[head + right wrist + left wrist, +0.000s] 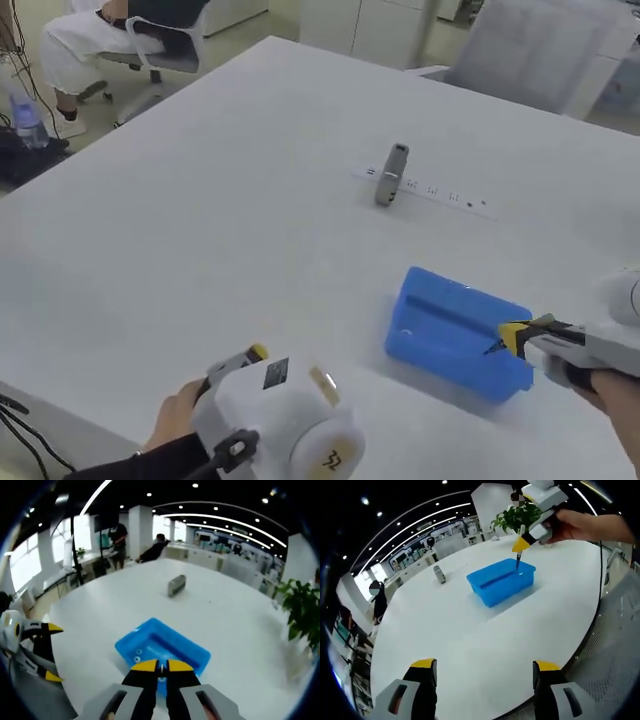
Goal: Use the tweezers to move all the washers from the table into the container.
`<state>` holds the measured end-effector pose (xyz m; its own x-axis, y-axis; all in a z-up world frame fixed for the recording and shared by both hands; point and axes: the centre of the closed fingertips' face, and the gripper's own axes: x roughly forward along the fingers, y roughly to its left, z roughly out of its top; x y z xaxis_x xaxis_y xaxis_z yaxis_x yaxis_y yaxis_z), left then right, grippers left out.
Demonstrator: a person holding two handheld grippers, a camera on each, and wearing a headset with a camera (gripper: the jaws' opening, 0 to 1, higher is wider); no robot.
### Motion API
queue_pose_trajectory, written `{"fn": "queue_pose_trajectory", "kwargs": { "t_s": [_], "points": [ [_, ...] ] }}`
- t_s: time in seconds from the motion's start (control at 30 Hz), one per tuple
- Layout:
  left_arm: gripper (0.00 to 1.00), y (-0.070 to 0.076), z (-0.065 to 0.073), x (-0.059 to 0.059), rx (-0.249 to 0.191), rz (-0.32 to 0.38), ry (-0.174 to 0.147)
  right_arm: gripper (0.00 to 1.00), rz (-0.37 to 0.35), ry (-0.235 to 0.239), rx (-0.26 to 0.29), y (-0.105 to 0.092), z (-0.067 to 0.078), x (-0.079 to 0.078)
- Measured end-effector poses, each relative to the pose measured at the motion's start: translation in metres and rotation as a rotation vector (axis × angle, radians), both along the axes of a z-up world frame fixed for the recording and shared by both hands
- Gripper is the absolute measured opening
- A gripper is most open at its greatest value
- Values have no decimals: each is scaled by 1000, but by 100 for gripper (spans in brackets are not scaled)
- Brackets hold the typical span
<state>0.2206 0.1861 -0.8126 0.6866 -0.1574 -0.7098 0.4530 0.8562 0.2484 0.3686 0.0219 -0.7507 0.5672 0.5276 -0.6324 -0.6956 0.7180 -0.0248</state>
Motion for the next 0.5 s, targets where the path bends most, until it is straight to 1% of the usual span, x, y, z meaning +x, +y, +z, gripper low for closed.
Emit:
{"fn": "queue_pose_trajectory", "kwargs": {
  "t_s": [0.03, 0.07, 0.13, 0.17, 0.23, 0.3, 0.37, 0.4, 0.5],
  "points": [
    [80, 0, 0, 0, -2, 0, 0, 1, 13, -5, 7, 2, 6, -4],
    [80, 0, 0, 0, -3, 0, 1, 1, 19, -7, 8, 3, 9, -7],
    [80, 0, 0, 0, 0, 2, -2, 1, 54, -3, -2, 3, 16, -18],
    [80, 1, 0, 0, -2, 4, -4, 1, 61, -5, -3, 3, 17, -20],
    [80, 1, 1, 0, -5, 8, -4, 1, 91, -9, -13, 4, 20, -30],
    [79, 2, 0, 1, -5, 10, -6, 1, 125, -1, -43, 2, 18, -38],
    [79, 2, 1, 1, -2, 11, -7, 1, 162, 12, -76, 1, 13, -48],
    [79, 2, 1, 1, -2, 12, -10, 1, 182, 24, -102, -1, 8, -53],
    [79, 2, 2, 1, -3, 16, -14, 1, 214, 42, -126, 0, 1, -65]
  ]
}}
